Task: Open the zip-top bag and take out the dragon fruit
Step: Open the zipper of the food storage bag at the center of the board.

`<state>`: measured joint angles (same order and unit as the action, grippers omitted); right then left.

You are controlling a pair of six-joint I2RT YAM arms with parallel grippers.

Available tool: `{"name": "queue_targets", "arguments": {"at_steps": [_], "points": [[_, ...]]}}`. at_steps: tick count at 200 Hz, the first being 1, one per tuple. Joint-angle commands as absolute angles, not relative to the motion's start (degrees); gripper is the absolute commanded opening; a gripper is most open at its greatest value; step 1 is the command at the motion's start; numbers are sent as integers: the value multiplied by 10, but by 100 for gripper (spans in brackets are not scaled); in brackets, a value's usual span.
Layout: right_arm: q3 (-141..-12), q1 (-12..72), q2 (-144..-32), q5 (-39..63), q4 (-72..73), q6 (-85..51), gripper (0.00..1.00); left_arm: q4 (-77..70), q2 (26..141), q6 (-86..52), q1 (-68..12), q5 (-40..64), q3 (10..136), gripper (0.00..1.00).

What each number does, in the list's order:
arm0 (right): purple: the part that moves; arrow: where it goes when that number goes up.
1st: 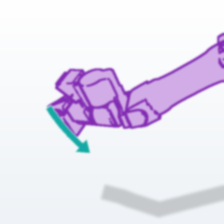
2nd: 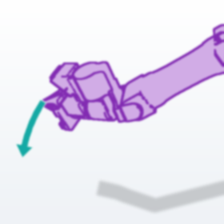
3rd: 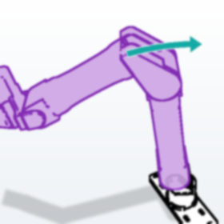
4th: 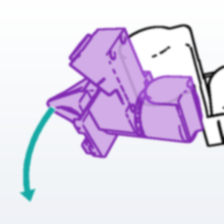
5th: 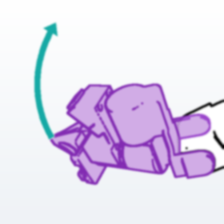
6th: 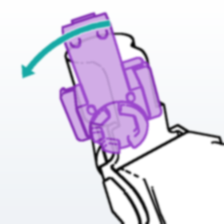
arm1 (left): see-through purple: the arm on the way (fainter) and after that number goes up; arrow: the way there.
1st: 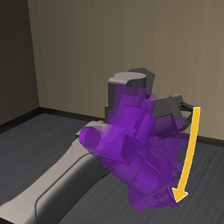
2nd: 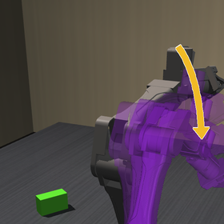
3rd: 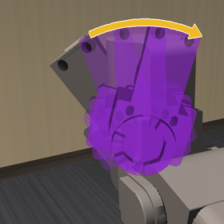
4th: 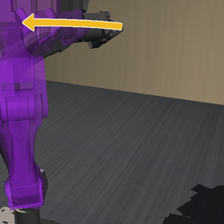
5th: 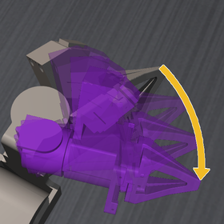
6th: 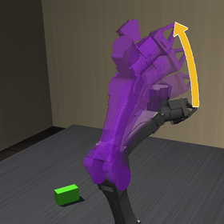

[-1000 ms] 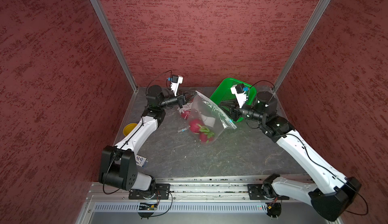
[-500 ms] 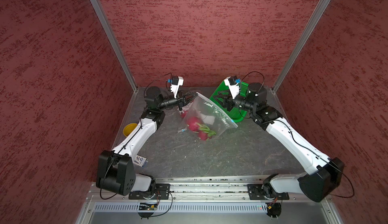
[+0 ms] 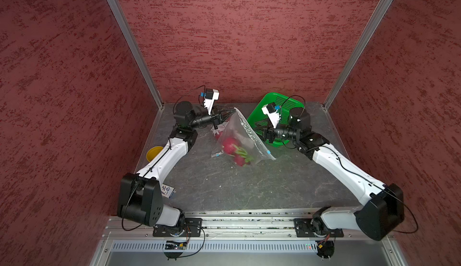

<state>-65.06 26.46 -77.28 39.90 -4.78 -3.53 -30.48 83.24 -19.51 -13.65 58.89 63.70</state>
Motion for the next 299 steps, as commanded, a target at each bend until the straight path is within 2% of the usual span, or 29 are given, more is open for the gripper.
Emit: {"name": "queue_targets", "arguments": {"at_steps": [1,31,89,114,180,227,256,299], "points": [[-640,269,-767,449,8,-75,59,-305,846,-186,-144,572,665,0],[-601,275,-751,474,99,-137,71,-234,863,-140,-161,540,692,0],[-585,286,-772,483,165,-189,78,-217,895,-135,-179,526,710,0],[-606,286,-759,435,113,-160,78,-213,901,-137,-181,530,712,0],[-675,273,-760,338,2,-89,62,-227,892,-138,-183,554,691,0],[-710,247,-771,317,-15,-65,51,-264,878,-134,-179,578,669,0],[-715,242,-784,307,-25,-48,50,-291,878,-143,-176,589,665,0],[-702,241,-809,348,-8,-64,50,-298,879,-151,-177,591,666,0]]}}
